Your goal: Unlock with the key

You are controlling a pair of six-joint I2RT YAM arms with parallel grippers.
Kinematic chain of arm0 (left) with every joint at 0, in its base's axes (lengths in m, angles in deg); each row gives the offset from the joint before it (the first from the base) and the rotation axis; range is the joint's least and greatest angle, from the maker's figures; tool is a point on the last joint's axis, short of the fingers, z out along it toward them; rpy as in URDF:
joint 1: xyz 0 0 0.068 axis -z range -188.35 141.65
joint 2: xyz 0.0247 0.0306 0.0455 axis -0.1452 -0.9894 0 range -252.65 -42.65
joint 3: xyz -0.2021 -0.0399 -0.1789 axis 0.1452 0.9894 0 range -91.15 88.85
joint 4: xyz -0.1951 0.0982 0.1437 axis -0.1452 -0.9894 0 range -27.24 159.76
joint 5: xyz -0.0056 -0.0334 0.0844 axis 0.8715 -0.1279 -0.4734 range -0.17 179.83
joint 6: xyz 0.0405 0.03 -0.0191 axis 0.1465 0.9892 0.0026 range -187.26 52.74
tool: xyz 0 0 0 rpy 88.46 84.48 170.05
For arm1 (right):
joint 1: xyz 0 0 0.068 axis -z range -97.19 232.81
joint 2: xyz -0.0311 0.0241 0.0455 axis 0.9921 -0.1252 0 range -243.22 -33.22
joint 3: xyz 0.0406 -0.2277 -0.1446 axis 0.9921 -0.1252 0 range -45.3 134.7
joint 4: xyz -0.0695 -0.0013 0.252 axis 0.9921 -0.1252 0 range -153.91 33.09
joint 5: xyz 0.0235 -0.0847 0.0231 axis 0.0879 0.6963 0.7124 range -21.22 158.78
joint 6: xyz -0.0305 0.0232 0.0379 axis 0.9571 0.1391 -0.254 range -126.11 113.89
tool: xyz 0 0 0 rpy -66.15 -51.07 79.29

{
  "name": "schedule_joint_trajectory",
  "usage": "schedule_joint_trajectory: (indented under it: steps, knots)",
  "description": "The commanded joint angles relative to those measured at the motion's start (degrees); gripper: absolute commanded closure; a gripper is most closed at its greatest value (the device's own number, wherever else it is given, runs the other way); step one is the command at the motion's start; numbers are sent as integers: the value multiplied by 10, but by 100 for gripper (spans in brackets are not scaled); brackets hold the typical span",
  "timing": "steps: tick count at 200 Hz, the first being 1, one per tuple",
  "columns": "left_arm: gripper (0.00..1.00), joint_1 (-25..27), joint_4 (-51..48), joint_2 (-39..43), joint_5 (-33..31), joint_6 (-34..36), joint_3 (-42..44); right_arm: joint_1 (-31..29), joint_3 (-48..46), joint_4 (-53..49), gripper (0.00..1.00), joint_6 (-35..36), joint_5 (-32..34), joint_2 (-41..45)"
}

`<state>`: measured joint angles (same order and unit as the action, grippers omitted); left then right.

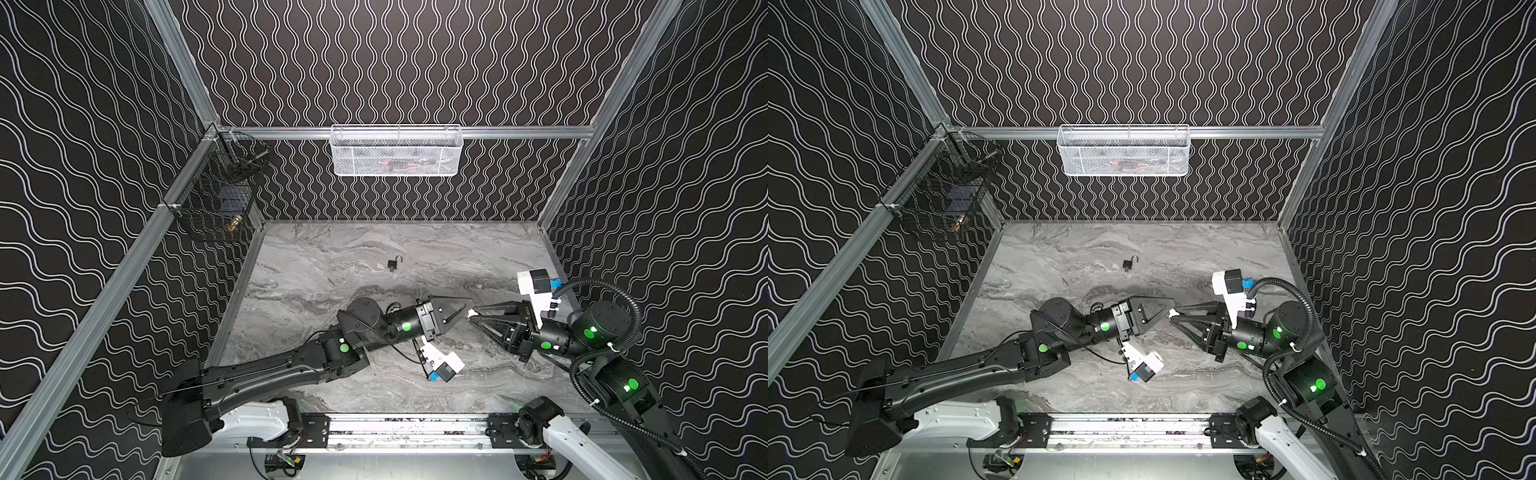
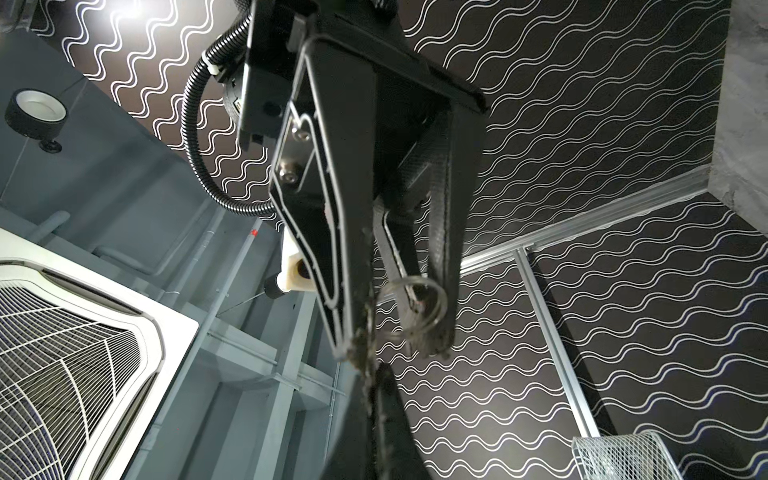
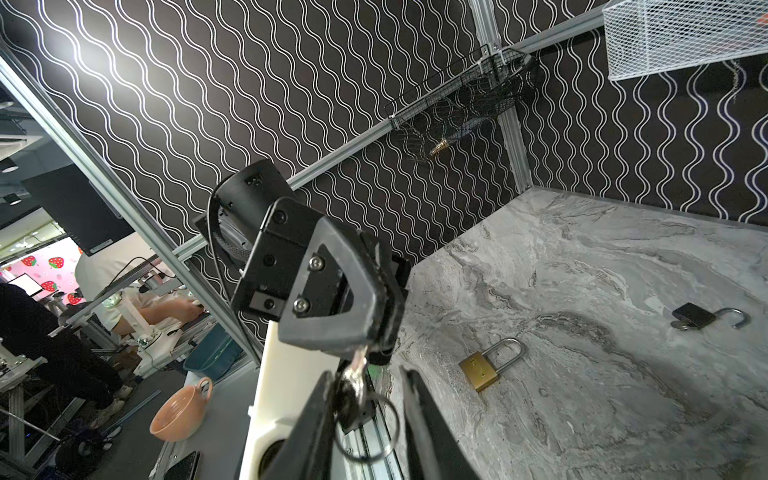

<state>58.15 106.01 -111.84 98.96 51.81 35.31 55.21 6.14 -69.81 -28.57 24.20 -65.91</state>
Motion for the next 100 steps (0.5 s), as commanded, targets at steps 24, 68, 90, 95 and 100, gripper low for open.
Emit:
schedule_joint_trajectory:
  steps: [24,68,90,95,100]
  knots:
    - [100,0,22,-1,1,182,1,0,3,13,77,-4,-10,-2]
    - [100,0,18,0,2,182,3,0,-1,21,93,-10,-8,-1]
    - [100,0,12,5,7,182,5,0,-1,23,94,-12,-5,0]
    - [100,0,11,5,8,182,5,0,-1,23,95,-12,-4,0]
    - [100,0,11,5,8,182,6,1,-2,23,96,-13,-4,0]
